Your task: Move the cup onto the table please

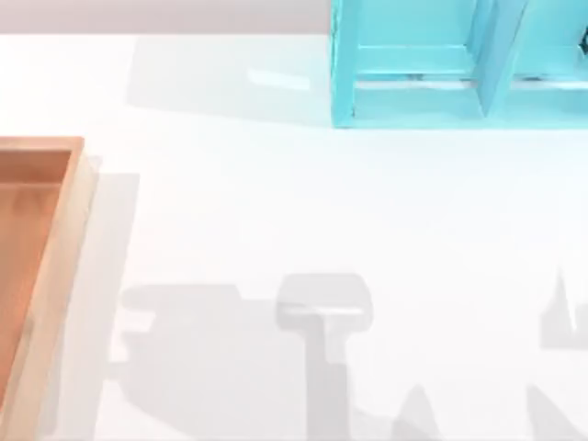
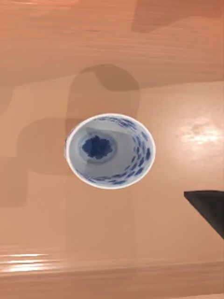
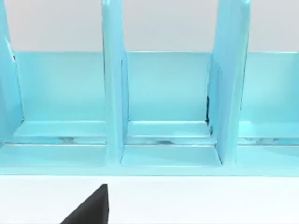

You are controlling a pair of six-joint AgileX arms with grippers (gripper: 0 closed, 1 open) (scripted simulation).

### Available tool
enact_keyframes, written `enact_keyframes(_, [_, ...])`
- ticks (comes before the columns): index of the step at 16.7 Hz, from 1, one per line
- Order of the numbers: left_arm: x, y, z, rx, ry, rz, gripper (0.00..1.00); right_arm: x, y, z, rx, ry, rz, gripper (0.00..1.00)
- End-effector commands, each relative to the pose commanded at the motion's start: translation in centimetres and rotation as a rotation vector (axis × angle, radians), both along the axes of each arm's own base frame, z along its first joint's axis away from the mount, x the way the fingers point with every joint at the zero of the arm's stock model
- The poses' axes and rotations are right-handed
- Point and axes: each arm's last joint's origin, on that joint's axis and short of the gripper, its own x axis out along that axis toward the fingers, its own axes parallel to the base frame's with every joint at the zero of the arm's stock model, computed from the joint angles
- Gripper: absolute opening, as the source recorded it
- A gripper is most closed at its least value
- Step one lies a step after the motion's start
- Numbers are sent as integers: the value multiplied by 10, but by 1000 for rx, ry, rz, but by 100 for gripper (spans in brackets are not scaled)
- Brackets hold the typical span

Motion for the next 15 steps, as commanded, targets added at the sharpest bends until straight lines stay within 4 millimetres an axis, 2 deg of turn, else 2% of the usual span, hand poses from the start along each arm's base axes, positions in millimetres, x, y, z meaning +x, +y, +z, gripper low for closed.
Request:
enact_keyframes(3, [28, 13, -6, -25, 138, -2, 100, 0, 0, 0, 0, 0, 0, 100])
enact_keyframes(6, [43, 21, -11, -39, 206, -2, 100, 0, 0, 0, 0, 0, 0, 100])
enact_keyframes(13, [45, 21, -12, -40, 213, -5, 100, 0, 0, 0, 0, 0, 0, 100])
enact_keyframes(15, [46, 21, -25, -44, 227, -2, 100, 0, 0, 0, 0, 0, 0, 100])
